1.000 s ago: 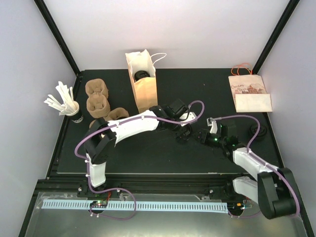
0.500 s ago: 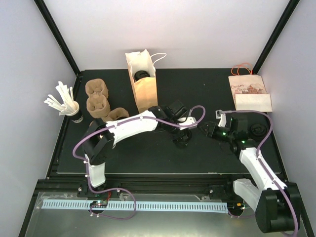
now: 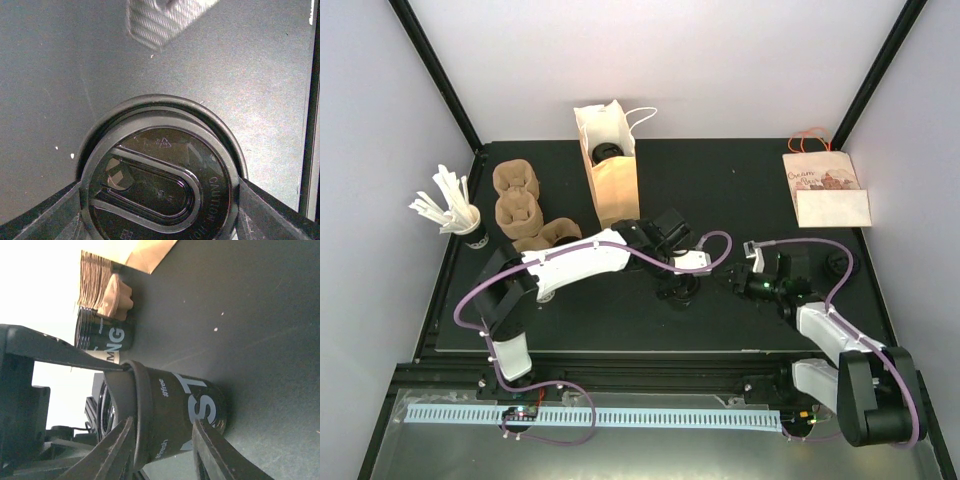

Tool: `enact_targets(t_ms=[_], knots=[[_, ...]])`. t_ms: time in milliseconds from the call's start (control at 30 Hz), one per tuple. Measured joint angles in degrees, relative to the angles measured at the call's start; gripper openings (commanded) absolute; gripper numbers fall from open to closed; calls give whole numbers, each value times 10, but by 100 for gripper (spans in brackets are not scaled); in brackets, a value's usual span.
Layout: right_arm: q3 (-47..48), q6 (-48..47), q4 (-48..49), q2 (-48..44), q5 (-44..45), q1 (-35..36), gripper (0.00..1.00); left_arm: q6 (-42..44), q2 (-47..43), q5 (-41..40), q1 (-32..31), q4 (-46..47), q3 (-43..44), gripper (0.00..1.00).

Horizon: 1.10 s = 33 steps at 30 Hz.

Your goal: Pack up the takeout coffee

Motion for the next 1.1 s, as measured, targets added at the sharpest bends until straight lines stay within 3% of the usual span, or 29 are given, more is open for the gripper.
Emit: enact_targets(t_ms=[333,1100], knots=[[-7,22,72,60,-9,55,32,32,-5,6,0,9,-9,60],[24,45,186,163,30,97,23,29,-5,3,1,5,-9,59]])
